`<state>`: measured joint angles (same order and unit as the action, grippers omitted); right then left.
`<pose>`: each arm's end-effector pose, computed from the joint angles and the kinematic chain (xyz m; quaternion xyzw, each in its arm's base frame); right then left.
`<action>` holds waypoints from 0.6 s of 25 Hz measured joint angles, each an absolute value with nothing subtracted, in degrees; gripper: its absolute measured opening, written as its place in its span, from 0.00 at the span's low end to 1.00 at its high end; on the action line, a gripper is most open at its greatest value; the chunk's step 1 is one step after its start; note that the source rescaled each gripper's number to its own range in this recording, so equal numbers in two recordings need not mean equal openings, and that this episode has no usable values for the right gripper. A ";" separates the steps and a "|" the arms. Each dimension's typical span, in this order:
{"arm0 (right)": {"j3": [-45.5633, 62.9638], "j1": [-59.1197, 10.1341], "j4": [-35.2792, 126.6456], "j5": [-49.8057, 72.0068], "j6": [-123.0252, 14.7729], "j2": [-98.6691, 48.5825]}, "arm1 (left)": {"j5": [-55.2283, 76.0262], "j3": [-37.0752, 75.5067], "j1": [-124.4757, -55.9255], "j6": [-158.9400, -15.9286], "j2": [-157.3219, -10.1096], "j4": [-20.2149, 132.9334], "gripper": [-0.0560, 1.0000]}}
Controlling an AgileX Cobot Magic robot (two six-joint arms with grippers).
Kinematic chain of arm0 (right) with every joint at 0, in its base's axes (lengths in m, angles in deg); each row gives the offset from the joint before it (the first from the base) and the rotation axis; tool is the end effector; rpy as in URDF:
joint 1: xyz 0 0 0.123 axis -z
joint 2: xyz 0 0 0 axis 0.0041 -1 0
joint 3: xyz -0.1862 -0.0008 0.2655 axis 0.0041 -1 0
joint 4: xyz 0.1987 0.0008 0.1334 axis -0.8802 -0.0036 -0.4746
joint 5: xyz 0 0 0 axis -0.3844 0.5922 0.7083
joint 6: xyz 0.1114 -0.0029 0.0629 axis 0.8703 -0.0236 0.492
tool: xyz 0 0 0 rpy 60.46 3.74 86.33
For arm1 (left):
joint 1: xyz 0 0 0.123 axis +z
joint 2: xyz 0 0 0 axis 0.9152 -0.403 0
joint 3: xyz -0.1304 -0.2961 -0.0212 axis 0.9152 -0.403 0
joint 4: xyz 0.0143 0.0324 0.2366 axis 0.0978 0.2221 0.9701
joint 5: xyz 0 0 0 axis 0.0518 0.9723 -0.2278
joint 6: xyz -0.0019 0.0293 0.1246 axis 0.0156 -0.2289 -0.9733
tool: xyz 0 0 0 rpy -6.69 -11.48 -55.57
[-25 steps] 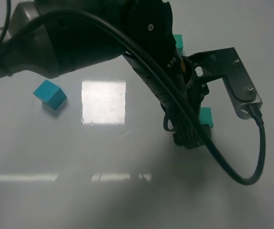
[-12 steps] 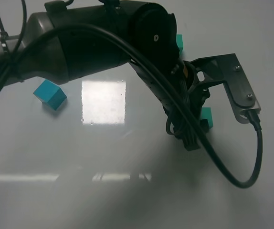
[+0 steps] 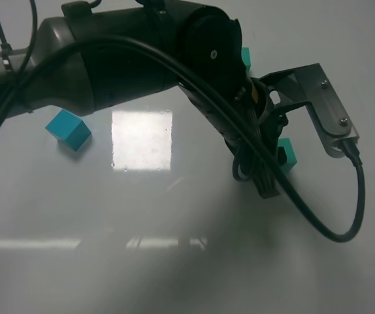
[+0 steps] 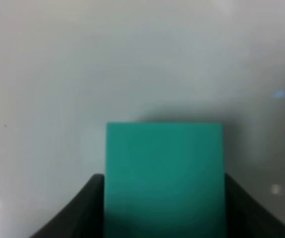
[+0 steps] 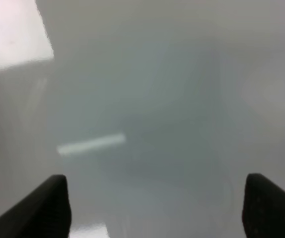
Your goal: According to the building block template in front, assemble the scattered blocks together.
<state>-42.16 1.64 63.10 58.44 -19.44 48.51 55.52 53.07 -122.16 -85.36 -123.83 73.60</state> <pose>-0.0220 -0.0172 0.2675 0.0959 0.8197 -0.0320 0.5638 0.2797 -0.4022 0.3596 0.6454 0.6549 -0.0509 0.3900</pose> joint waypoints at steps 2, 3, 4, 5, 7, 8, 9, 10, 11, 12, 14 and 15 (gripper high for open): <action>-42.16 1.64 63.10 58.44 -19.44 48.51 | 55.58 53.07 -122.16 -82.23 -123.76 75.19 0.06; -42.16 1.64 63.10 58.44 -19.39 48.51 | 55.81 53.07 -122.22 -80.59 -123.45 76.16 0.06; -42.16 1.64 63.10 58.44 -19.39 48.51 | 56.35 53.07 -122.22 -78.52 -123.06 76.73 0.06; -42.16 1.64 63.10 58.44 -19.39 48.51 | 56.77 53.07 -122.22 -76.73 -122.41 77.17 0.06; -42.16 1.64 63.10 58.44 -19.39 48.51 | 57.71 53.07 -122.22 -73.55 -120.85 77.68 0.06; -42.16 1.64 63.10 58.44 -19.39 48.51 | 58.14 53.07 -122.22 -71.82 -119.84 77.89 0.06; -42.16 1.64 63.10 58.44 -19.39 48.51 | 58.71 53.07 -122.22 -70.12 -118.84 78.23 0.06; -42.16 1.64 63.10 58.44 -19.39 48.51 | 59.77 53.07 -122.22 -68.74 -117.99 78.92 0.06; -42.16 1.64 63.10 58.44 -19.39 48.51 | 61.17 53.07 -122.22 -67.25 -117.05 79.60 0.06; -42.16 1.64 63.10 58.44 -19.39 48.51 | 62.61 53.07 -122.22 -65.76 -116.20 80.45 0.06; -42.16 1.64 63.10 58.44 -19.39 48.51 | 66.08 53.07 -122.22 -62.96 -114.79 81.84 0.06; -42.16 1.64 63.10 58.44 -19.39 48.51 | 67.68 53.07 -122.22 -61.41 -114.08 82.44 0.06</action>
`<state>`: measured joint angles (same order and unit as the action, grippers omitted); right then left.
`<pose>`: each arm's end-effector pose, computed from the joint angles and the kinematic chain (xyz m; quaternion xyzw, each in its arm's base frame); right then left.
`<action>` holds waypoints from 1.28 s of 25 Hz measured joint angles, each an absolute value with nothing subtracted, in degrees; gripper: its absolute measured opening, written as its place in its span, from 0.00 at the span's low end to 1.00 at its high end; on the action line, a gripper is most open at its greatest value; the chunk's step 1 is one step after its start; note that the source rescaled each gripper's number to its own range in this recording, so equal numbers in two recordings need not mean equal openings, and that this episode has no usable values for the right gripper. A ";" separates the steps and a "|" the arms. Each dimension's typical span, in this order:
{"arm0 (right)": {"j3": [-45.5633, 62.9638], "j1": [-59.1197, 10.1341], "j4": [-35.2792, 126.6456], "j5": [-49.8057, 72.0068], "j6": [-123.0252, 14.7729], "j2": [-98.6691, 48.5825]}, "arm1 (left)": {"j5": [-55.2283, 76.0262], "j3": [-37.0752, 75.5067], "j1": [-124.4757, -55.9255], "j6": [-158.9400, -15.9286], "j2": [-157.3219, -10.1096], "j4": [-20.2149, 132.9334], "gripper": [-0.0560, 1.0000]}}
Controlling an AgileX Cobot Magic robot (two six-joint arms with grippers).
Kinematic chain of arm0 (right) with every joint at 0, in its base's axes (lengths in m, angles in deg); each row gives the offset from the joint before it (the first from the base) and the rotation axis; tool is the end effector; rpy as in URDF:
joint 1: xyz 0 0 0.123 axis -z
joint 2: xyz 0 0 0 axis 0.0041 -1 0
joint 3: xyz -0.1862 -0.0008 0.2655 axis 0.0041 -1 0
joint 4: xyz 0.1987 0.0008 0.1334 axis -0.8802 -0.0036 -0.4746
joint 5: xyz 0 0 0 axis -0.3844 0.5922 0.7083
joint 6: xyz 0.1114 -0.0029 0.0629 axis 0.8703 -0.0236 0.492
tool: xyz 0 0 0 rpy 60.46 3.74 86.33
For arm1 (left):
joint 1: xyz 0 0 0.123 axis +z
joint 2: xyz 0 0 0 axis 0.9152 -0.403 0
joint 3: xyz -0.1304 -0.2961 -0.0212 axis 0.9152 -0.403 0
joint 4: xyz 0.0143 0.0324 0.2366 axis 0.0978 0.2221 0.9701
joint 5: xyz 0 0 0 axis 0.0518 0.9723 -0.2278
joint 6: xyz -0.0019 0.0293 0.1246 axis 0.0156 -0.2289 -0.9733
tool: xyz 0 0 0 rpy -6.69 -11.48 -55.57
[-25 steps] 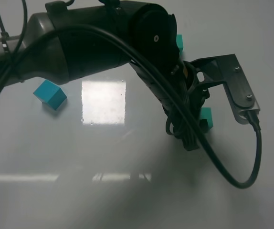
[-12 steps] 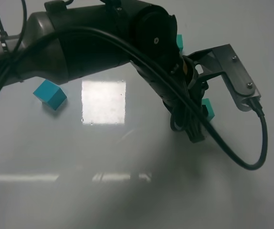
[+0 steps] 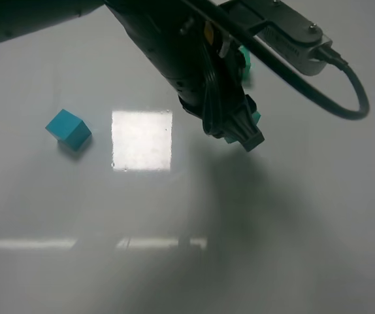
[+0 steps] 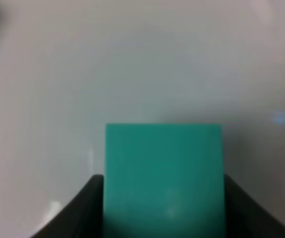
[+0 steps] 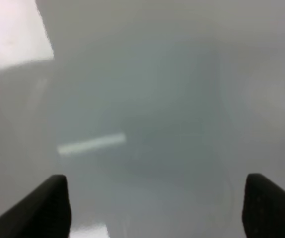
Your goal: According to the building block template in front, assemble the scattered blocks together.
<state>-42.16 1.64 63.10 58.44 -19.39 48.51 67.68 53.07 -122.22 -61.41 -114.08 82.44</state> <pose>-0.0220 -0.0172 0.2675 0.0962 0.8197 -0.0317 0.5638 0.2578 -0.3383 0.4208 0.5001 0.7750 -0.0512 0.3828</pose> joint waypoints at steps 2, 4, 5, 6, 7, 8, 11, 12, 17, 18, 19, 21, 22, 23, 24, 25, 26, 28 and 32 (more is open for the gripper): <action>-42.16 1.64 63.10 58.44 -19.39 48.51 | 69.96 53.07 -122.22 -58.85 -112.66 83.22 0.06; -42.16 1.64 63.10 58.44 -19.39 48.51 | 71.41 53.07 -122.22 -55.93 -110.90 83.63 0.06; -42.16 1.64 63.10 58.44 -19.39 48.51 | 71.85 53.07 -122.22 -54.11 -110.00 83.82 0.06; -42.16 1.64 63.10 58.44 -19.39 48.51 | 72.20 53.07 -122.22 -52.23 -109.33 84.57 0.06; -42.16 1.64 63.10 58.44 -19.39 48.51 | 72.53 53.07 -122.22 -49.83 -108.52 85.75 0.06; -42.16 1.64 63.10 58.44 -19.39 48.51 | 72.90 53.07 -122.22 -47.95 -107.80 87.13 0.06; -42.16 1.64 63.10 58.44 -19.39 48.51 | 75.46 53.07 -122.22 -45.20 -106.17 91.44 0.06; -42.16 1.64 63.10 58.44 -19.39 48.51 | 76.08 53.07 -122.22 -44.17 -105.82 92.93 0.06; -42.16 1.64 63.10 58.44 -19.39 48.51 | 76.61 53.07 -122.22 -39.38 -104.38 100.83 0.06; -42.16 1.64 63.10 58.44 -19.39 48.51 | 76.61 53.07 -122.22 -38.97 -104.19 102.14 0.06; -42.16 1.64 63.10 58.44 -19.39 48.51 | 76.61 53.07 -121.87 -38.71 -104.04 102.86 0.06; -42.16 1.64 63.10 58.44 -19.39 48.51 | 76.61 53.07 -120.29 -38.69 -103.90 102.59 0.06; -42.16 1.64 63.10 58.44 -19.32 48.51 | 76.61 53.07 -119.18 -38.69 -103.90 102.16 0.06; -42.16 1.64 63.10 58.44 -19.32 48.51 | 76.61 53.07 -117.62 -38.69 -103.90 101.61 0.06; -42.16 1.64 63.10 58.44 -19.32 48.51 | 76.61 53.07 -116.02 -39.10 -103.90 100.94 0.06; -42.16 1.64 63.10 58.44 -19.32 48.51 | 76.63 53.07 -114.68 -40.14 -103.87 100.26 0.06; -42.16 1.64 63.10 58.44 -19.32 48.51 | 76.68 53.07 -113.15 -41.40 -103.83 99.52 0.06; -42.16 1.64 63.10 58.44 -19.32 48.51 | 76.68 53.07 -110.44 -44.19 -103.83 97.38 0.06; -42.16 1.64 63.10 58.44 -19.32 48.51 | 76.68 53.07 -105.79 -49.35 -103.83 92.78 0.06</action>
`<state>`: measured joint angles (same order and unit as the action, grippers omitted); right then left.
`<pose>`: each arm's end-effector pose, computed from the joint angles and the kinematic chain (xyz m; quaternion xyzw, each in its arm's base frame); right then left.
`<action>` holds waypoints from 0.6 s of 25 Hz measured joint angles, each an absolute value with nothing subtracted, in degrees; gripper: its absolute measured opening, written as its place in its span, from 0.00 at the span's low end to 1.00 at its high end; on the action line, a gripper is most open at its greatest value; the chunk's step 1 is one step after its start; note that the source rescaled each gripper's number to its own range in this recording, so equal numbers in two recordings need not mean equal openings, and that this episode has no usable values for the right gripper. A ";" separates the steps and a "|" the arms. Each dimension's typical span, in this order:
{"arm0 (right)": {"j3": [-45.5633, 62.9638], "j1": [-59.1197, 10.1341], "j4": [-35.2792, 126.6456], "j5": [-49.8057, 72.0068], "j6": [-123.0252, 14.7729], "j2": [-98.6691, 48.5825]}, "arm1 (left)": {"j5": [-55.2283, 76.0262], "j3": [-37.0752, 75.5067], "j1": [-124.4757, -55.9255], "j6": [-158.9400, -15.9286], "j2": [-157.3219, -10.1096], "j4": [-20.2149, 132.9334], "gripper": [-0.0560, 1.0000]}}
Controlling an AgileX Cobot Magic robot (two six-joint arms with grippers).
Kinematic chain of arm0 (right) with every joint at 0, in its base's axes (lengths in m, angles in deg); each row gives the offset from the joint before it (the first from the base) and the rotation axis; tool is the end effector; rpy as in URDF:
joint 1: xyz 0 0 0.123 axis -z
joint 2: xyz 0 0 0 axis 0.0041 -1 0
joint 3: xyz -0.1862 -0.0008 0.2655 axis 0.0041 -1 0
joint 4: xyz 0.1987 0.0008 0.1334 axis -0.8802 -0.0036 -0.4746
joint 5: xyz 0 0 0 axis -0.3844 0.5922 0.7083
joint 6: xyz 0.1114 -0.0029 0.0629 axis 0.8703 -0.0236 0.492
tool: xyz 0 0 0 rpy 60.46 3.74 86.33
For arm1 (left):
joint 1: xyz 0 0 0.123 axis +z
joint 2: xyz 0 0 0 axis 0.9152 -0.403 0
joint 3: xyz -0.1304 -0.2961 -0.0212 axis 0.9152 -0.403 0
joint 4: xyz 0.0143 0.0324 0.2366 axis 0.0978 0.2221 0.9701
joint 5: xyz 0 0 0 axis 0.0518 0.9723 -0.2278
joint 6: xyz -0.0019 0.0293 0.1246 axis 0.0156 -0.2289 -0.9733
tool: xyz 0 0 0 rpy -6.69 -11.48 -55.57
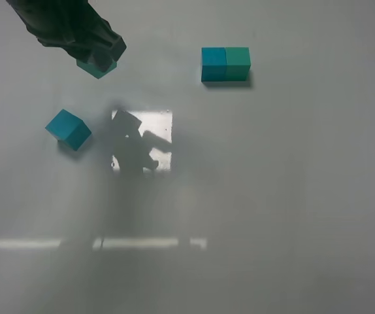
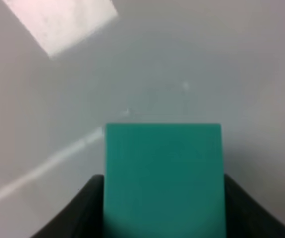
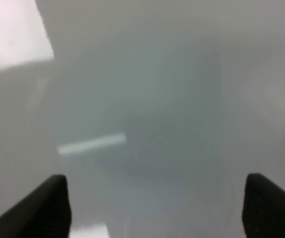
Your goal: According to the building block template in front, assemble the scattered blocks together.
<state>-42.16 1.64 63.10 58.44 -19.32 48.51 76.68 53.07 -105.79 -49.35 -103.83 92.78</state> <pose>-0.0220 -0.0172 0.2675 0.0967 0.8196 -0.0314 0.5638 0.2988 -0.1860 0.4825 0.2674 0.8650 0.0450 0.4222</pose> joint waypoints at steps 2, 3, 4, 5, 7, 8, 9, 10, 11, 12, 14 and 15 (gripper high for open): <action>-42.16 1.64 63.10 58.44 -19.32 48.51 | 76.68 53.07 -103.65 -50.74 -103.83 91.69 0.06; -42.16 1.64 63.10 58.44 -19.32 48.51 | 76.68 53.07 -102.57 -51.66 -103.83 90.52 0.06; -42.16 1.64 63.10 58.44 -19.32 48.51 | 76.68 53.01 -101.72 -52.53 -103.83 89.04 0.06; -42.16 1.64 63.10 58.44 -19.32 48.51 | 76.57 52.54 -100.93 -53.38 -103.83 88.05 0.06; -42.16 1.64 63.10 58.44 -19.32 48.51 | 75.48 50.58 -99.98 -53.94 -103.55 87.23 0.06; -42.16 1.64 63.10 58.44 -19.32 48.51 | 74.60 49.10 -99.69 -54.16 -103.38 87.12 0.06; -42.16 1.64 63.10 58.44 -19.32 48.51 | 73.20 47.50 -99.39 -54.32 -103.31 86.97 0.06; -42.16 1.64 63.10 58.44 -19.32 48.51 | 71.78 46.27 -99.34 -54.37 -103.31 86.81 0.06; -42.16 1.64 63.10 58.44 -19.32 48.51 | 70.35 44.93 -99.26 -54.37 -103.31 86.40 0.06; -42.16 1.64 63.10 58.44 -19.32 48.51 | 69.21 43.77 -99.26 -54.26 -103.31 86.01 0.06; -42.16 1.64 63.10 58.44 -19.32 48.51 | 67.30 42.52 -99.26 -53.81 -103.31 85.44 0.06; -42.16 1.64 63.10 58.44 -19.32 48.51 | 66.65 42.02 -99.26 -53.38 -103.31 85.39 0.06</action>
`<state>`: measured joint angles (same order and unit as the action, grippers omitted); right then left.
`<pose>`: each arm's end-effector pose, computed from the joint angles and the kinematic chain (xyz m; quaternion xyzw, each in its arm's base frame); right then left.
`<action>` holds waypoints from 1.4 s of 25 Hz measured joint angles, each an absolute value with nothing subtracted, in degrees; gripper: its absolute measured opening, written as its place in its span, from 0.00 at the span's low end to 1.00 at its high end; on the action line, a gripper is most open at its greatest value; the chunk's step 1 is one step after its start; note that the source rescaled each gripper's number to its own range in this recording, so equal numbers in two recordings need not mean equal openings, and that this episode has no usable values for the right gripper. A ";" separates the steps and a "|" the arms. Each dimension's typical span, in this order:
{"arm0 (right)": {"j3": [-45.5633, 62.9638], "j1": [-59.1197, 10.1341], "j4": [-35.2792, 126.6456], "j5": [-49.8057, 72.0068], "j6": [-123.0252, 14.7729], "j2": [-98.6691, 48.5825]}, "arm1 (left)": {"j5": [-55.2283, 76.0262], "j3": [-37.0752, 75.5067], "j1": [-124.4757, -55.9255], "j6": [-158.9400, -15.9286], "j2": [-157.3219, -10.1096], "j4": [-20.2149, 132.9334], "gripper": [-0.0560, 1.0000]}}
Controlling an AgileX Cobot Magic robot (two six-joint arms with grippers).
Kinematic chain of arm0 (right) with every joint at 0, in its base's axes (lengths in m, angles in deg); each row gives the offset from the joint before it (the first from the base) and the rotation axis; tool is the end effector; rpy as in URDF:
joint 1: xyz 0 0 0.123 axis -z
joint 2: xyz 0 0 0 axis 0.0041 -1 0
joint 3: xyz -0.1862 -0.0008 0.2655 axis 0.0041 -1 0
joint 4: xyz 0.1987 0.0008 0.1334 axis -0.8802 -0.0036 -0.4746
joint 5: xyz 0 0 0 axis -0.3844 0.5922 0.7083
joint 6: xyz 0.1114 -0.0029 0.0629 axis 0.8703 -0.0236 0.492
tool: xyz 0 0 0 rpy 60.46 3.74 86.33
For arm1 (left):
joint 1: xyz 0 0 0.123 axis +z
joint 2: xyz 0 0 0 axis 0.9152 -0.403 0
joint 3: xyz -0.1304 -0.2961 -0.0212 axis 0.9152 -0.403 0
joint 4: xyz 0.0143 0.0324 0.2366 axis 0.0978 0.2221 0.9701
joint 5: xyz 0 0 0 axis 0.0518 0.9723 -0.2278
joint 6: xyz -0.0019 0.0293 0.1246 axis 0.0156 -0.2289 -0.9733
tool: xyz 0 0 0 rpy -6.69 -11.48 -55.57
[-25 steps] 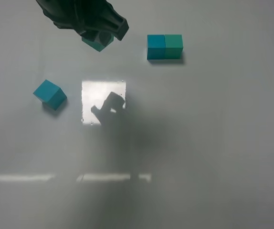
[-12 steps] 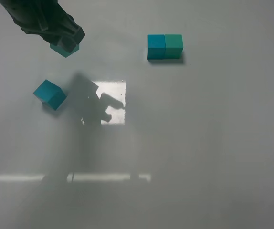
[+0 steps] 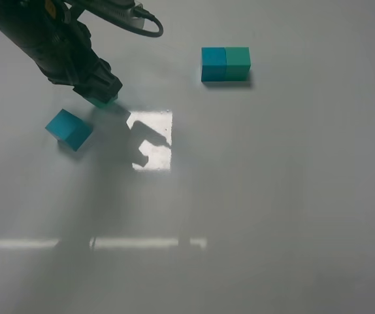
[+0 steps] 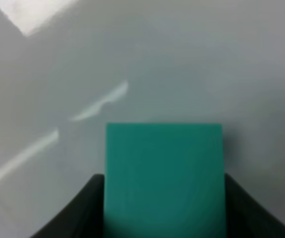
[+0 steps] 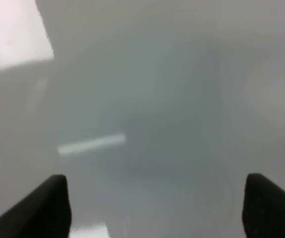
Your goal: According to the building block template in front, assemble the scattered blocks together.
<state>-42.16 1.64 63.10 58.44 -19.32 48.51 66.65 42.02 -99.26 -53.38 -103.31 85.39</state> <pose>-0.0220 -0.0172 0.2675 0.0967 0.8196 -0.0314 0.5638 0.3240 -0.1751 0.4379 0.2778 0.8740 0.0217 0.3980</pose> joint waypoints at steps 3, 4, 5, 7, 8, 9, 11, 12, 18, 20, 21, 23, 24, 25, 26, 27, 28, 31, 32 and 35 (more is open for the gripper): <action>-42.16 1.64 63.10 58.44 -19.32 48.51 | 65.71 40.17 -99.24 -53.38 -103.26 85.46 0.06; -42.16 1.64 63.10 58.44 -19.41 48.51 | 65.61 39.36 -99.20 -53.38 -103.26 85.46 0.06; -42.16 1.64 63.10 58.44 -19.41 48.51 | 65.43 38.64 -99.14 -53.06 -103.26 85.46 0.06; -42.16 1.64 63.10 58.44 -19.41 48.51 | 65.20 37.52 -99.08 -52.42 -103.25 86.10 0.06; -42.16 1.64 63.10 58.44 -19.41 48.51 | 65.20 37.05 -99.08 -51.75 -103.25 86.59 0.06; -42.16 1.64 63.10 58.44 -19.36 48.51 | 65.29 36.77 -99.08 -51.13 -103.25 86.99 0.06; -42.16 1.64 63.10 58.44 -19.30 48.51 | 65.24 36.52 -99.08 -50.38 -103.25 87.34 0.06; -42.16 1.64 63.10 58.44 -19.30 48.51 | 65.24 36.52 -99.08 -50.32 -103.20 87.34 0.06; -42.16 1.64 63.10 58.44 -19.30 48.51 | 67.73 36.52 -99.08 -48.31 -103.09 89.32 0.06; -42.16 1.64 63.10 58.44 -19.30 48.51 | 68.36 36.52 -99.08 -48.02 -103.02 89.94 0.06; -42.16 1.64 63.10 58.44 -19.30 48.51 | 68.69 36.52 -99.08 -47.85 -103.02 90.06 0.06; -42.16 1.64 63.10 58.44 -19.30 48.51 | 69.37 36.52 -99.08 -47.71 -103.02 90.20 0.06; -42.16 1.64 63.10 58.44 -19.30 48.51 | 69.63 36.52 -99.08 -47.71 -103.02 90.20 0.06; -42.16 1.64 63.10 58.44 -19.30 48.51 | 69.76 36.52 -99.08 -47.71 -103.02 90.01 0.06; -42.16 1.64 63.10 58.44 -19.30 48.51 | 69.83 36.52 -99.08 -47.71 -103.02 89.82 0.06; -42.16 1.64 63.10 58.44 -19.30 48.51 | 70.09 36.52 -99.08 -47.71 -103.02 89.54 0.06; -42.16 1.64 63.10 58.44 -19.30 48.51 | 70.33 36.52 -99.08 -47.71 -103.02 89.24 0.06; -42.16 1.64 63.10 58.44 -19.30 48.51 | 70.79 36.52 -99.08 -47.71 -103.02 88.69 0.06; -42.16 1.64 63.10 58.44 -19.30 48.51 | 71.16 36.52 -99.08 -47.71 -103.02 88.63 0.06; -42.16 1.64 63.10 58.44 -19.30 48.51 | 72.44 36.52 -99.08 -47.71 -103.02 88.35 0.06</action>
